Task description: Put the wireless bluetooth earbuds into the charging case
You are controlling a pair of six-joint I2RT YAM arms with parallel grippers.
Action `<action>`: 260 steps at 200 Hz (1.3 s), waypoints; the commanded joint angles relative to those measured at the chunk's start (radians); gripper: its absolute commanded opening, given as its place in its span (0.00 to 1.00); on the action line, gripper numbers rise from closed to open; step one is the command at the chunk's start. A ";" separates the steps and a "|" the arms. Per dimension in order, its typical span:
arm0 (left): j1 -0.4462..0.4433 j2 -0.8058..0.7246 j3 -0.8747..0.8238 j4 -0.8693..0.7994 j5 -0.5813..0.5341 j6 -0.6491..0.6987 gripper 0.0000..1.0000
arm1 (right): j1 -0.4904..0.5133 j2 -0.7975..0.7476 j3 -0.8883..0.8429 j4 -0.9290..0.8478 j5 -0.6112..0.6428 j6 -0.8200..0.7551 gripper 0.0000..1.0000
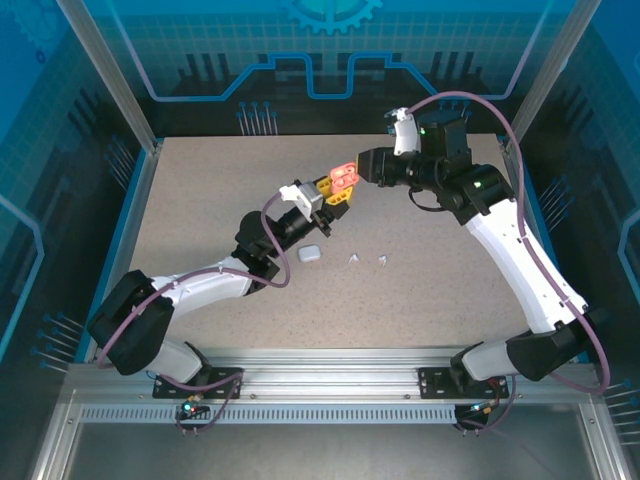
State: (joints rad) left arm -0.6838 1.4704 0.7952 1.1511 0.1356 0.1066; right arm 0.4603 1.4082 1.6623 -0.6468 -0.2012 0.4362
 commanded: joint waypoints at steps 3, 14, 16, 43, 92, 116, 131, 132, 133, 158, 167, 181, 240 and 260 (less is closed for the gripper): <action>-0.008 -0.005 0.002 0.042 0.010 0.007 0.00 | 0.029 -0.019 0.027 -0.026 0.007 -0.020 0.32; -0.007 -0.005 0.001 0.040 0.010 0.007 0.00 | 0.029 -0.023 0.022 -0.031 0.025 -0.026 0.32; -0.008 -0.005 0.003 0.040 0.010 0.008 0.00 | 0.029 -0.025 0.021 -0.031 0.029 -0.028 0.32; -0.007 -0.008 0.002 0.038 0.009 0.006 0.00 | 0.011 -0.051 0.006 -0.048 0.088 -0.038 0.32; -0.007 -0.009 -0.002 0.039 0.008 0.003 0.00 | -0.035 -0.082 -0.014 -0.031 0.060 -0.022 0.33; -0.008 -0.008 0.001 0.039 0.007 0.002 0.00 | -0.033 -0.078 -0.010 -0.019 0.013 -0.010 0.33; -0.008 -0.005 0.001 0.042 0.007 0.002 0.00 | -0.024 -0.071 -0.004 -0.020 -0.017 -0.012 0.33; -0.008 -0.005 0.001 0.041 0.007 0.002 0.00 | -0.023 -0.069 -0.005 -0.020 -0.019 -0.013 0.33; -0.008 -0.006 0.000 0.040 0.007 0.002 0.00 | -0.021 -0.069 -0.005 -0.020 -0.021 -0.013 0.33; -0.007 -0.006 0.002 0.039 0.007 0.004 0.00 | 0.009 -0.058 0.007 -0.032 -0.032 -0.029 0.33; -0.008 -0.005 0.003 0.039 0.007 0.005 0.00 | 0.015 -0.051 0.012 -0.036 -0.033 -0.034 0.33; -0.008 -0.003 0.006 0.034 0.007 0.002 0.00 | 0.017 -0.041 0.018 -0.040 -0.044 -0.044 0.33; -0.007 -0.002 -0.002 0.034 0.004 0.004 0.00 | 0.006 -0.072 0.002 -0.043 -0.047 -0.058 0.42; -0.007 -0.001 -0.010 0.042 0.002 0.007 0.00 | 0.003 -0.090 0.010 -0.052 -0.036 -0.057 0.46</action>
State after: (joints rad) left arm -0.6838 1.4704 0.7952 1.1538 0.1360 0.1062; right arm 0.4686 1.3663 1.6665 -0.6910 -0.2436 0.3859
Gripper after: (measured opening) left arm 0.233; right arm 0.447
